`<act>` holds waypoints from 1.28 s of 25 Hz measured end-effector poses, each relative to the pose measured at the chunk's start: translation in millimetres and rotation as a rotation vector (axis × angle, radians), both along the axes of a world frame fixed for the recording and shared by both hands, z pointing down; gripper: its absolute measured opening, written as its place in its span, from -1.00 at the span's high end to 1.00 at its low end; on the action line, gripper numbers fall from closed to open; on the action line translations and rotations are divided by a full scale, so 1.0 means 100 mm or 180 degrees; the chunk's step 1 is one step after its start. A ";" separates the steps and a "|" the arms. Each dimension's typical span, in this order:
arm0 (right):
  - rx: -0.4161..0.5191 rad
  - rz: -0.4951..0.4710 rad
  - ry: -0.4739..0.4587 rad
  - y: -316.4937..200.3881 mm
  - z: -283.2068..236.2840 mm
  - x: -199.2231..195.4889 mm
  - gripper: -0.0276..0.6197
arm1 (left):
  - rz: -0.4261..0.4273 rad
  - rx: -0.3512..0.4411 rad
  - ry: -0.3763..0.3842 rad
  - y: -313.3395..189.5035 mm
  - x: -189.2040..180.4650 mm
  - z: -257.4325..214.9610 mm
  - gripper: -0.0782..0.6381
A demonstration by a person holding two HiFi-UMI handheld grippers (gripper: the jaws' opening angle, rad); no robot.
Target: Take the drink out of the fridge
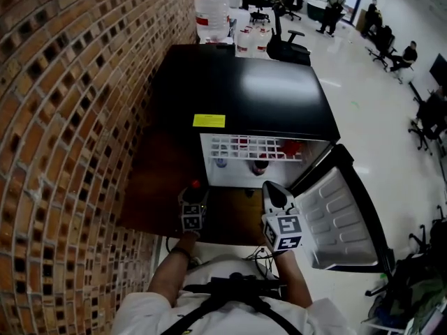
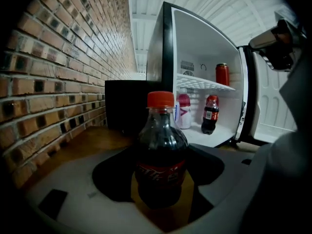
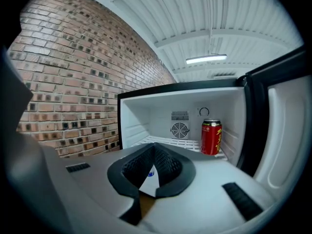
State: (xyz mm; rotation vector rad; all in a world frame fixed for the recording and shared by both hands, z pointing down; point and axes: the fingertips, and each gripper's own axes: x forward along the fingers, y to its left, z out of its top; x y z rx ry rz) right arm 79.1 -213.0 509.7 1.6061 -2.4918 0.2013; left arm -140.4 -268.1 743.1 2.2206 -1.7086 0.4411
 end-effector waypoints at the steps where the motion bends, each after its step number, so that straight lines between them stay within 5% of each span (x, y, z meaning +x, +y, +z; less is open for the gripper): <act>1: -0.0008 0.0015 0.0006 0.00 0.01 0.02 0.90 | 0.0001 -0.0038 0.0007 -0.01 -0.01 0.06 -0.09; 16: -0.0069 -0.0016 0.0126 -0.01 0.06 0.03 0.90 | -0.0076 -0.0380 0.0076 0.04 -0.10 0.55 -0.09; 32: -0.0038 -0.0023 0.0098 0.00 0.04 0.00 0.90 | 0.0079 -0.0290 -0.0132 0.24 -0.06 0.54 -0.10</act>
